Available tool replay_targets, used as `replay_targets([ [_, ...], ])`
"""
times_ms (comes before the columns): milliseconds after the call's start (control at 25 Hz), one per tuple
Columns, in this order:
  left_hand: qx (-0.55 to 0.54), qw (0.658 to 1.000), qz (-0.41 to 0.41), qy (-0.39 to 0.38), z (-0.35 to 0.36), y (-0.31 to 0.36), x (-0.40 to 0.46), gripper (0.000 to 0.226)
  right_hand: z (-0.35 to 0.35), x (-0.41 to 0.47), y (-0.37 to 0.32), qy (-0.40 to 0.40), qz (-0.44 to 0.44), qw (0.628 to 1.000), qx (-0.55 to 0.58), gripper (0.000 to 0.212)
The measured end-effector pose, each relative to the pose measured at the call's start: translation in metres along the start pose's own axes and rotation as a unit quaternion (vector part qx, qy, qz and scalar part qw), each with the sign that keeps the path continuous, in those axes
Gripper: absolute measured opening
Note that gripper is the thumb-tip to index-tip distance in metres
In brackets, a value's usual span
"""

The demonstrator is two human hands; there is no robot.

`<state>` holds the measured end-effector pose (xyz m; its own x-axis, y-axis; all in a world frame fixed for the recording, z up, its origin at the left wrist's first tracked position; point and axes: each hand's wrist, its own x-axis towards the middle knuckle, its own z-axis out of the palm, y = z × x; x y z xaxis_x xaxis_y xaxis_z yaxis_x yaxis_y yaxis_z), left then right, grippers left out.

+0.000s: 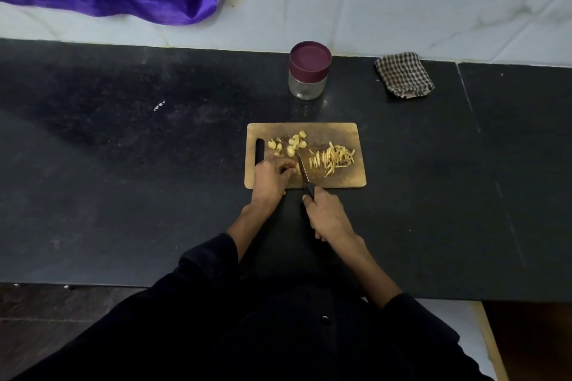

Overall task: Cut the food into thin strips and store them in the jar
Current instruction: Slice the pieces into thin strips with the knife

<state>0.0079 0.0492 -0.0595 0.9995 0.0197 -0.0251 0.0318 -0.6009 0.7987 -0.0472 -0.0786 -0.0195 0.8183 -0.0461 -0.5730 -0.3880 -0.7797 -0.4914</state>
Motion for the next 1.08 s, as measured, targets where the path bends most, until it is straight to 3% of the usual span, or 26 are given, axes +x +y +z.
replay_targets([
  [520,0.048,0.998,0.033,0.011,0.003,0.003,-0.002,0.017,0.015,0.006,-0.009,0.016,0.019,0.999,-0.048,0.028],
  [880,0.070,0.997,0.037,0.008,0.006,0.006,-0.002,0.017,0.012,0.006,0.000,0.027,0.031,0.999,-0.022,0.031],
  [1080,0.003,1.000,-0.005,0.000,0.003,0.004,-0.002,0.015,0.003,0.004,0.009,0.048,0.031,0.998,0.021,0.031],
])
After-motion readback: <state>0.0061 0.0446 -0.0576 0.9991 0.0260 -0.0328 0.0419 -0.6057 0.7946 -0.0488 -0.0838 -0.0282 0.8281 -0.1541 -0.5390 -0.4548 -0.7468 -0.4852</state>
